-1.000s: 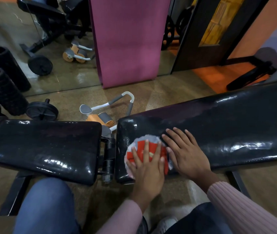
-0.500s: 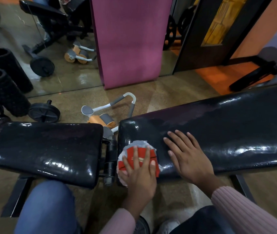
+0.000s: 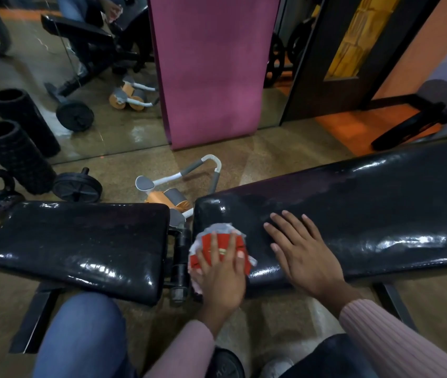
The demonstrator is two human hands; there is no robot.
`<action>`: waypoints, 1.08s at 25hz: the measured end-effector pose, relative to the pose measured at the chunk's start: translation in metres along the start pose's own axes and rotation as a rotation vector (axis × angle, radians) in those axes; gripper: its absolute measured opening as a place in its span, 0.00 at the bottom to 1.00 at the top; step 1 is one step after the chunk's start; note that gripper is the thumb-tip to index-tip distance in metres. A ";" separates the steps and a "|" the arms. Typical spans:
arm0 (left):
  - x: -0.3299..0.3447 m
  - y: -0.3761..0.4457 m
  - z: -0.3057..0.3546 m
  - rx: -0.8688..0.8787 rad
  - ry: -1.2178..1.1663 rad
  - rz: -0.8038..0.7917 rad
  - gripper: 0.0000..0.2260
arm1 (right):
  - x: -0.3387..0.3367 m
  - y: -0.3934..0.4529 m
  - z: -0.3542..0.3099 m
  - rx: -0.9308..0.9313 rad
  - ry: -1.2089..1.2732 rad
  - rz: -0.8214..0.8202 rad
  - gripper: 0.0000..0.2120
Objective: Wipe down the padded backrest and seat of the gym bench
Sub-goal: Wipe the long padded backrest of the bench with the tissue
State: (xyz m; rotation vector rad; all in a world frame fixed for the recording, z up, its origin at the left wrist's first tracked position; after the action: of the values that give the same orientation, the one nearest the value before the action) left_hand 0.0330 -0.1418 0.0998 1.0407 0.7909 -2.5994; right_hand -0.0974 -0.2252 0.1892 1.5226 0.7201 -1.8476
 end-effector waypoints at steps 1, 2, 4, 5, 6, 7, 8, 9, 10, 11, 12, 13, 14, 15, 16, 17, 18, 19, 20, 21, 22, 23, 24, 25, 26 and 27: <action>0.006 -0.010 0.015 0.070 0.064 0.001 0.24 | -0.001 0.001 0.000 -0.007 0.000 0.011 0.25; 0.010 -0.010 0.028 0.125 0.101 0.004 0.23 | 0.000 0.000 -0.002 -0.012 0.003 0.011 0.25; 0.000 0.021 0.042 0.173 0.107 0.028 0.21 | 0.000 0.000 -0.005 -0.010 0.004 0.019 0.24; -0.011 0.046 0.044 0.171 0.093 0.045 0.21 | -0.002 0.002 -0.004 -0.009 0.008 0.025 0.24; -0.021 0.071 0.038 0.140 0.061 0.022 0.21 | -0.002 0.003 -0.004 -0.011 0.012 0.023 0.24; -0.030 0.091 0.028 0.084 0.015 -0.013 0.21 | -0.001 0.003 -0.005 -0.009 0.015 0.012 0.24; -0.034 0.103 0.015 0.035 -0.029 -0.029 0.21 | 0.001 0.002 -0.005 -0.003 0.013 -0.001 0.24; -0.036 0.106 0.003 0.002 -0.064 -0.026 0.21 | 0.003 0.001 -0.004 0.001 0.005 -0.002 0.24; -0.036 0.099 -0.006 -0.020 -0.085 -0.012 0.21 | 0.002 0.000 -0.003 0.004 0.002 -0.001 0.24; -0.033 0.085 -0.009 -0.038 -0.090 0.001 0.21 | 0.002 0.000 -0.002 0.006 0.006 0.000 0.24; -0.026 0.067 -0.006 -0.041 -0.070 0.013 0.21 | 0.002 0.000 -0.002 0.005 0.017 -0.001 0.24; -0.019 0.047 0.005 -0.012 -0.013 0.023 0.22 | 0.002 0.000 -0.002 0.002 0.031 0.001 0.24; -0.012 0.030 0.022 0.051 0.052 0.031 0.21 | 0.002 0.000 -0.001 -0.002 0.040 0.005 0.24; -0.006 0.020 0.041 0.130 0.110 0.035 0.21 | 0.001 0.001 -0.001 -0.007 0.042 0.010 0.24; -0.004 0.023 0.056 0.193 0.146 0.025 0.21 | 0.001 0.001 -0.002 -0.011 0.040 0.011 0.24; -0.007 0.036 0.065 0.224 0.157 0.006 0.21 | 0.002 0.000 -0.004 -0.012 0.039 0.012 0.24; -0.012 0.056 0.068 0.224 0.149 -0.006 0.21 | 0.002 0.000 -0.005 -0.009 0.041 0.016 0.24; -0.020 0.078 0.065 0.204 0.127 -0.009 0.20 | 0.001 0.000 -0.004 -0.007 0.044 0.025 0.24; -0.030 0.099 0.058 0.164 0.093 -0.016 0.20 | 0.001 0.000 -0.003 -0.006 0.047 0.029 0.23; -0.040 0.115 0.047 0.110 0.058 -0.025 0.21 | 0.002 -0.001 -0.003 -0.007 0.046 0.030 0.23; -0.046 0.125 0.033 0.054 0.023 -0.032 0.21 | 0.002 -0.001 -0.003 -0.009 0.043 0.029 0.23; -0.049 0.129 0.019 0.008 -0.021 -0.041 0.21 | 0.002 -0.002 -0.002 -0.010 0.038 0.033 0.23; -0.050 0.127 0.009 -0.026 -0.056 -0.039 0.21 | 0.002 -0.001 -0.001 -0.014 0.034 0.038 0.23; -0.048 0.120 0.004 -0.047 -0.056 -0.024 0.21 | 0.002 -0.001 -0.001 -0.019 0.032 0.046 0.23; -0.044 0.108 0.005 -0.055 -0.025 0.001 0.21 | 0.002 -0.001 -0.001 -0.023 0.031 0.048 0.23; -0.038 0.095 0.014 -0.039 0.030 0.024 0.21 | 0.003 -0.002 -0.001 -0.024 0.027 0.046 0.23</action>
State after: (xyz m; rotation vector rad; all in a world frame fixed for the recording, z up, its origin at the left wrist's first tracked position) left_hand 0.0900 -0.2279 0.0967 1.0743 0.8276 -2.5439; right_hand -0.0982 -0.2234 0.1857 1.5383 0.7116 -1.7817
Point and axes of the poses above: each hand's wrist, its own y-axis towards the middle knuckle, its own x-axis out of the palm, z = x × y, the point moved 8 cm from there along y, towards the middle knuckle, and after that the axes turned 11 degrees about -z, right-handed, at the moved point
